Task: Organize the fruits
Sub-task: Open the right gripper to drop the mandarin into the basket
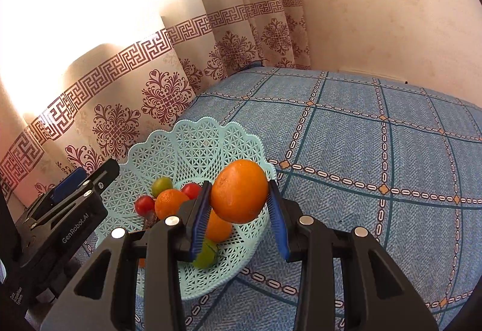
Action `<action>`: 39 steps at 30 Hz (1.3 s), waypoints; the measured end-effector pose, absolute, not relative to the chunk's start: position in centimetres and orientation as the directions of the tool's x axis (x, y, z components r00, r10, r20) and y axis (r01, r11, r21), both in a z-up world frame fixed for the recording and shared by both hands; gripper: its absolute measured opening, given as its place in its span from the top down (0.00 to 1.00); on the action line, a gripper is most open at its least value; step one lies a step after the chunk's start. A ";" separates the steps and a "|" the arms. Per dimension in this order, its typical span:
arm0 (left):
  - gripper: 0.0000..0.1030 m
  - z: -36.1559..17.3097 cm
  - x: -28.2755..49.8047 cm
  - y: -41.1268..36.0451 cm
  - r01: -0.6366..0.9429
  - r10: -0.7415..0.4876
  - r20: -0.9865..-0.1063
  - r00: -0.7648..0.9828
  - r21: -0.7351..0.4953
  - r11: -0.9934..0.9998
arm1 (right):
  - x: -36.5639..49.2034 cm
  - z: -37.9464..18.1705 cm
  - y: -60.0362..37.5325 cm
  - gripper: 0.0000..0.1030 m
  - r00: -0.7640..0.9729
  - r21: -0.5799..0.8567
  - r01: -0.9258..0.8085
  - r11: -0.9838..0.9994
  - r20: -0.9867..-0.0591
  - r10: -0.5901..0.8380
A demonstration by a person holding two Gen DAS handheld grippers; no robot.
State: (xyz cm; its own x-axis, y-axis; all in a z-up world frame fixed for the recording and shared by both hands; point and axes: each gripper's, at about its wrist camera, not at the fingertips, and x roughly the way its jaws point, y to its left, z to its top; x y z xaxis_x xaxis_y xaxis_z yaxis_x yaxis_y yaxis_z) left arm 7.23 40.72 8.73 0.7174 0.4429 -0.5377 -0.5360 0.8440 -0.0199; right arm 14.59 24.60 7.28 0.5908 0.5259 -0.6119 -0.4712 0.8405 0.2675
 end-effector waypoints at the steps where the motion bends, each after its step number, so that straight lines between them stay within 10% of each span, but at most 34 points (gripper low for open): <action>1: 0.35 8.6 7.3 40.8 -0.534 0.441 -0.540 0.717 -0.020 0.845 | 14.7 7.2 24.8 0.64 0.590 0.266 -0.470 0.842 -0.615 0.524; 39: 0.12 8.1 7.6 40.3 -0.539 0.455 -0.535 0.712 -0.002 0.842 | 14.5 7.0 23.7 0.58 0.617 0.246 -0.441 0.863 -0.615 0.491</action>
